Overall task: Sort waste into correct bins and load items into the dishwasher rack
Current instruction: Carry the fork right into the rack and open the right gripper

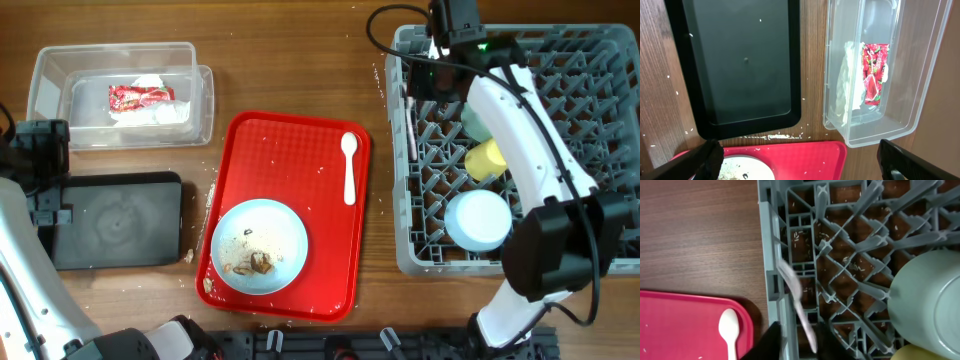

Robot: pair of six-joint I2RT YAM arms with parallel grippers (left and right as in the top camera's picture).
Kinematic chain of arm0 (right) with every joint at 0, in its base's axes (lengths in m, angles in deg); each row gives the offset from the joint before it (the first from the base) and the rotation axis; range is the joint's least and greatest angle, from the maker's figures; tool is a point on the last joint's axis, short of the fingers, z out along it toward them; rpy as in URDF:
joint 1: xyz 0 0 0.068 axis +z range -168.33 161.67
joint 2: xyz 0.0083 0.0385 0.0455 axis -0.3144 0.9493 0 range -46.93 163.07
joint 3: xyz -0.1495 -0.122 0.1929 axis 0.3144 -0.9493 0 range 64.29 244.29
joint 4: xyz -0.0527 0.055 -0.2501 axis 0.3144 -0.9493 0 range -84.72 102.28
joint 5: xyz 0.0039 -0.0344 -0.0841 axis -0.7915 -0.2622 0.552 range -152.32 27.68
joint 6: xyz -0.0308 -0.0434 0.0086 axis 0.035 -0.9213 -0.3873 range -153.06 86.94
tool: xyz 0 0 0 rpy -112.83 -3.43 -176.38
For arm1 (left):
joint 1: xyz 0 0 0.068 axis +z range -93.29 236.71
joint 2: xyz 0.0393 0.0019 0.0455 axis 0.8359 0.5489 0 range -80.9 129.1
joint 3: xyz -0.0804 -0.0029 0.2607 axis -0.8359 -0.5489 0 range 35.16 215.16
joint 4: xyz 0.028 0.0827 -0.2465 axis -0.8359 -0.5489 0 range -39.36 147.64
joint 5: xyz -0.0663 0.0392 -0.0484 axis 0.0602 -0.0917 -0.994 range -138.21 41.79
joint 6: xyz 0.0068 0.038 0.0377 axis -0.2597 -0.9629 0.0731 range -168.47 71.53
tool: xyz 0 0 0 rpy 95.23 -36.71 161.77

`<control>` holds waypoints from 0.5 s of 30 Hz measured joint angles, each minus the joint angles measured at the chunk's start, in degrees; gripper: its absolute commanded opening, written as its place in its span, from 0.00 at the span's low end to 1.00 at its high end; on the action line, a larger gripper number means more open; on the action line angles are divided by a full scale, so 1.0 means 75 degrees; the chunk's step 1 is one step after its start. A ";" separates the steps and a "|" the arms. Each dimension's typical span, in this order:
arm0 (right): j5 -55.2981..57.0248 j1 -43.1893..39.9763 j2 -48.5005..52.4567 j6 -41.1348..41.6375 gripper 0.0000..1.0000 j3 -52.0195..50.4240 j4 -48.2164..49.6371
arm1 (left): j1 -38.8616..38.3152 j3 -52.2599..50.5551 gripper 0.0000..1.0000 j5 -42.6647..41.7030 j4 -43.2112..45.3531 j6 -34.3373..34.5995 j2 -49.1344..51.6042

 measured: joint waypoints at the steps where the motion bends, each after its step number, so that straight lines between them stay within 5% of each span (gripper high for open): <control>1: -0.0003 0.0000 0.0050 -0.0020 0.31 0.0000 -0.0012 | 0.0000 0.0000 1.00 0.0000 0.0000 0.0003 0.0000; 15: -0.2069 0.0093 -0.0236 0.0041 0.36 -0.0029 -0.0688 | 0.0000 -0.0003 1.00 0.0000 0.0000 0.0000 0.0000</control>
